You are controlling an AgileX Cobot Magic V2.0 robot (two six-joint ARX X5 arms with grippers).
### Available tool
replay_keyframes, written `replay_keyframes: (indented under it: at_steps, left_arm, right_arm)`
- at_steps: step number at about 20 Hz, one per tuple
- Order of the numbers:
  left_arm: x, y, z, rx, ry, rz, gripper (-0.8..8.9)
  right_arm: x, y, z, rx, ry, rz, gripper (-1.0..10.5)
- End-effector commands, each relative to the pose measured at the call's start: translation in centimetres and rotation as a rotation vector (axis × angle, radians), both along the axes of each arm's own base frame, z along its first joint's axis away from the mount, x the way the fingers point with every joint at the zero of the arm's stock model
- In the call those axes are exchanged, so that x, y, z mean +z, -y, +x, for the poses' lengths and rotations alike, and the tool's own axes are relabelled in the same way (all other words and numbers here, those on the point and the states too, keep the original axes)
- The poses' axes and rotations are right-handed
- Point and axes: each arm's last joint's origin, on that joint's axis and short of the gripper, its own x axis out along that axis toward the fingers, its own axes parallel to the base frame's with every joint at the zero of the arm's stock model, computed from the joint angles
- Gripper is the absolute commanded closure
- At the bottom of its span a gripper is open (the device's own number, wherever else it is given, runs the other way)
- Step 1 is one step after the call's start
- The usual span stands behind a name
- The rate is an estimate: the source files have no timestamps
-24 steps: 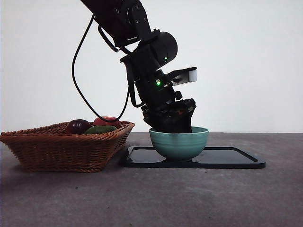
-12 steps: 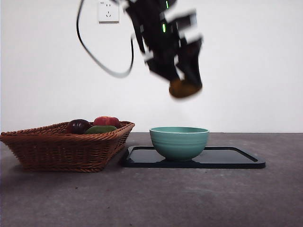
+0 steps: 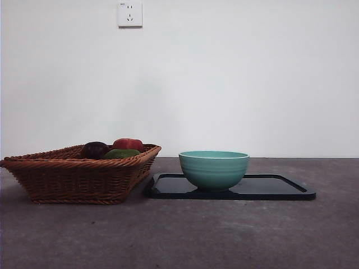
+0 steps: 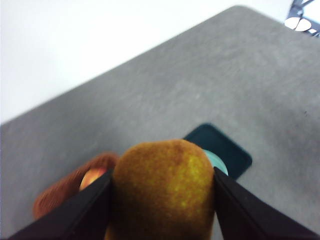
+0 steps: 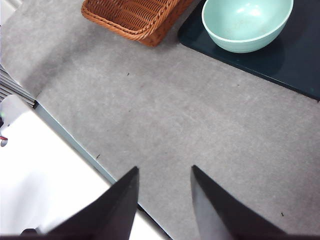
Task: Pick up the wifruite, put it on the bowl, pick up the plate, put it on desk
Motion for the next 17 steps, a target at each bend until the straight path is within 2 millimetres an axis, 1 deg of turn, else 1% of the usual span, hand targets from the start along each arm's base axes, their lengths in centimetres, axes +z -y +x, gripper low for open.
replay_keyframes:
  at_steps: [1, 3, 5, 8, 10, 14, 17]
  left_arm:
    - [-0.6, -0.5, -0.6, -0.007, -0.041, -0.006, 5.95]
    - [-2.4, -0.9, -0.9, 0.004, -0.088, 0.006, 5.95]
    - [-5.6, -0.8, -0.6, 0.011, -0.146, 0.022, 5.95]
    - [-10.8, -0.3, 0.9, 0.041, -0.204, 0.019, 5.96]
    - [-13.5, -0.1, 1.9, 0.092, -0.226, 0.029, 5.96]
    - [-18.3, 0.0, 3.8, 0.254, -0.282, 0.011, 5.96]
    - [-21.6, 0.1, 5.1, 0.317, -0.353, 0.002, 5.97]
  right_arm:
    - [0.2, -0.1, 0.1, 0.006, 0.009, 0.004, 7.8]
    - [0.2, -0.1, 0.1, 0.006, 0.009, 0.004, 7.8]
    - [0.2, -0.1, 0.1, 0.006, 0.008, 0.004, 7.8]
    - [0.2, -0.1, 0.1, 0.006, 0.008, 0.004, 7.8]
    - [0.2, -0.1, 0.1, 0.005, 0.007, 0.004, 7.8]
    - [0.2, -0.1, 0.1, 0.006, 0.008, 0.004, 7.8]
    - [0.2, -0.1, 0.1, 0.005, 0.008, 0.004, 7.8]
